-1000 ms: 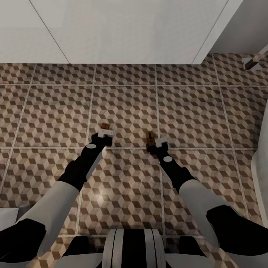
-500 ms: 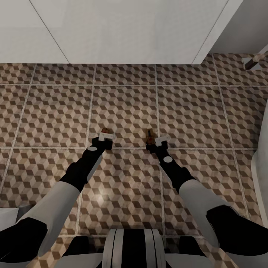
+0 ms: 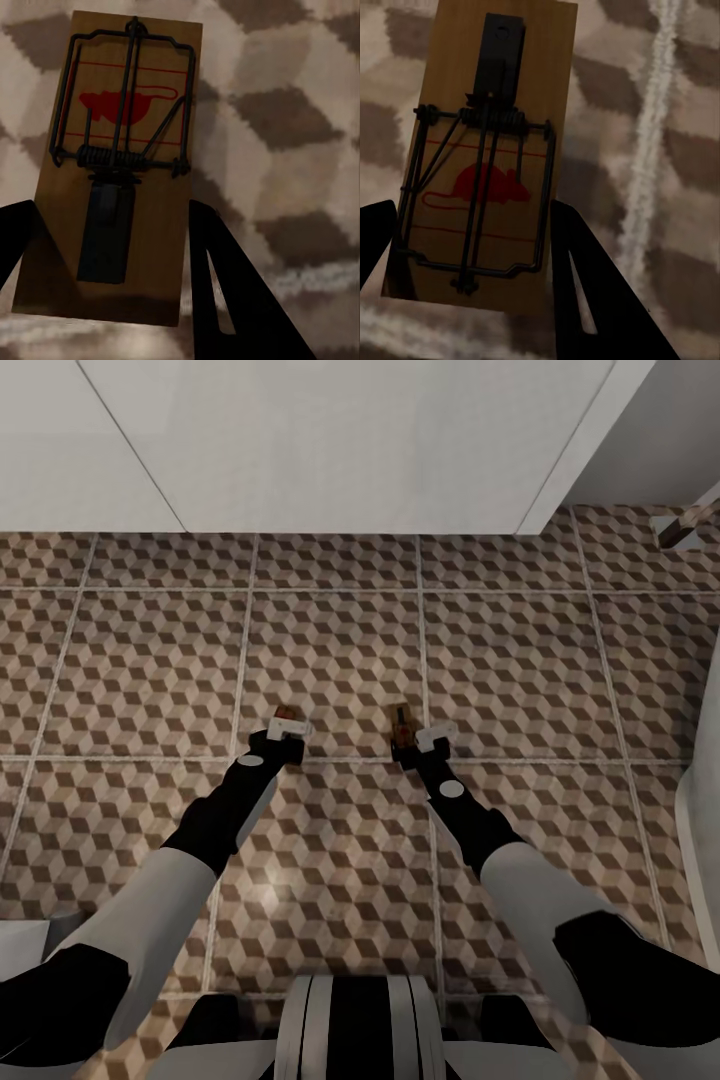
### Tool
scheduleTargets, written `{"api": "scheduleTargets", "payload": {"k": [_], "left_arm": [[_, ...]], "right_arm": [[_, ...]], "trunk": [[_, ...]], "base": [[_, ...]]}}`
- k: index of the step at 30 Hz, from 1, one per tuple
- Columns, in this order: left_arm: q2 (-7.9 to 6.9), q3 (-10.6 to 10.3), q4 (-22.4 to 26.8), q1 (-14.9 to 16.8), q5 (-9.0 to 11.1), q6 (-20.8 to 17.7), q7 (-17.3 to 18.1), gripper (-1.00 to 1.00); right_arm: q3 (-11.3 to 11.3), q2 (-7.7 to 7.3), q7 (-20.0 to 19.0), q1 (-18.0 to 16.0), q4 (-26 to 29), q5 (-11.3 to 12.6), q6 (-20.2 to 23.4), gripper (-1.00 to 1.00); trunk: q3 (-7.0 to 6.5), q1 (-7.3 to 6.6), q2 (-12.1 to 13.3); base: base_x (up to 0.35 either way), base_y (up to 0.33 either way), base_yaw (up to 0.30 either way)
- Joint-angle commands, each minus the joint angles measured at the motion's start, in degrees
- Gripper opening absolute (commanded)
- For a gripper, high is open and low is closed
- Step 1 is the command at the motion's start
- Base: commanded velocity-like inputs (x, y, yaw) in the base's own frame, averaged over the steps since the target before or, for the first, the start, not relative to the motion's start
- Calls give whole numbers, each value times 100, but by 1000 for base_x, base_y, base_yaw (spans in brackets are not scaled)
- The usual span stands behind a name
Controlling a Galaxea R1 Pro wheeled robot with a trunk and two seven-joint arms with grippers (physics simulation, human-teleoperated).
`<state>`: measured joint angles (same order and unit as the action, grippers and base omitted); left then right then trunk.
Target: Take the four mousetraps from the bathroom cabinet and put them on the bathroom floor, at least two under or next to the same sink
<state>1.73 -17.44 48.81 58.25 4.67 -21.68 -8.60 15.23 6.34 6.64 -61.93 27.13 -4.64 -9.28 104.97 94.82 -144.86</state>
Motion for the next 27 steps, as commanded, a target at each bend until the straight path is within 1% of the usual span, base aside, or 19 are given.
{"api": "scheduleTargets", "payload": {"k": [1,21,27], "left_arm": [[2,-23,3,3,29,-29,-54,-100],[11,-23,-72,3,34,-29,-54,-100],[11,-23,-77,3,34,-30,-54,-100]], "right_arm": [[24,-2,38,-2,-8,-28,-11,-100],[24,7,39,-4,-20,-28,-12,-100],[25,7,39,-4,-74,-31,-12,-100]], "trunk": [[3,0,-1],[3,0,-1],[3,0,-1]], "base": [[119,0,0],[153,1,0],[101,120,0]]}}
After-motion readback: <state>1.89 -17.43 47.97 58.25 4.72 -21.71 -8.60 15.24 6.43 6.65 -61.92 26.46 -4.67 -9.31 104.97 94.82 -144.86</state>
